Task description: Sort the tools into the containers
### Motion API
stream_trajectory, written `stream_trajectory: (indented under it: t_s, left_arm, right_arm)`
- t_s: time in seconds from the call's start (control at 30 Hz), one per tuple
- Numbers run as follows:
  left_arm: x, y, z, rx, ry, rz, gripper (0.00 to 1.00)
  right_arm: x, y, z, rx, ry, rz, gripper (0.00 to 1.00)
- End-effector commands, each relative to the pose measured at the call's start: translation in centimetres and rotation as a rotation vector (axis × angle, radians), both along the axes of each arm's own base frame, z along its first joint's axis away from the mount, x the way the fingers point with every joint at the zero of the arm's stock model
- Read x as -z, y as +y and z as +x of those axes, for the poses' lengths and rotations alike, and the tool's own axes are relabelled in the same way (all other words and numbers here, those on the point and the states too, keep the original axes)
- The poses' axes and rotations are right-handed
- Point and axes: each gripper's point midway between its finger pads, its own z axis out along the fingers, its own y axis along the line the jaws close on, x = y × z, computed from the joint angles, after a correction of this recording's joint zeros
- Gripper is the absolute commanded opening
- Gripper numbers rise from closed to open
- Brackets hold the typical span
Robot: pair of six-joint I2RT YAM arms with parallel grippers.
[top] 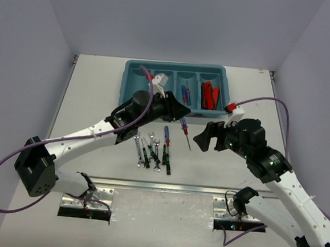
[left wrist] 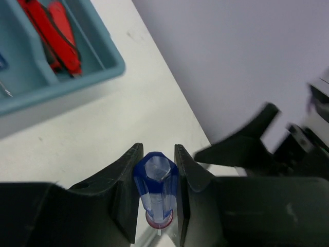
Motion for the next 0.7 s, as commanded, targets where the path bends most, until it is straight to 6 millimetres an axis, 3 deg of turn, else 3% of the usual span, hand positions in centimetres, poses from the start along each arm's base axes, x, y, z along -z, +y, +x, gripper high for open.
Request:
stream_trajectory:
  t_s: [0.0,0.1,0.2,0.27,0.33,0.4,0.43,0.47,0.5,0.67]
  left_arm:
    - [-0.2,2.9,9.4,-0.232,-0.012,0.163,0.0]
    - [0.1,2.9,14.8,-0.28,-0.023,0.244,0.0]
    - [-0.2,1.8,21.9,-0.332,-0.074,0.283,0.0]
    - [0.3,0.4,27.6,-0.318,-0.089,0.279,0.0]
    - [1.6,0.6,30.8,-0.323,-0.078,0.283,0.0]
    - [2.7,0.3,32.5,-0.298,-0.085,0.256,0.0]
    - [4.1,0.3,32.9,-0.275,-0.073,0.245,0.0]
    - [3.2,-0.3,32.9,-0.247,-0.109,0.201,0.0]
    - [5.5,0.0,32.5,-0.23,-0.087,0.192,0.0]
    - [7.0,-1.1,33.0,-0.172,-0.096,0.222,0.0]
  right_arm:
    - [-2.3,-8.1,1.9,0.352,-0.101,-0.242,0.99]
    - [-1.6,-7.4,2.2,0.326,-0.083,-0.25,0.99]
    - [-0.5,-5.5,2.4,0.242,-0.079,-0.215,0.99]
    - [1.0,-4.3,2.2,0.189,-0.057,-0.184,0.99]
    - [1.8,-4.1,2.0,0.179,-0.038,-0.183,0.99]
    - [2.5,-4.0,1.7,0.16,-0.026,-0.196,0.99]
    - [2.8,-4.0,1.5,0.148,-0.027,-0.203,0.99]
    - [3.1,-4.3,1.5,0.153,-0.027,-0.212,0.99]
    - [3.3,-4.9,1.7,0.173,-0.047,-0.237,0.99]
    - [3.0,-5.2,1.6,0.189,-0.068,-0.227,0.99]
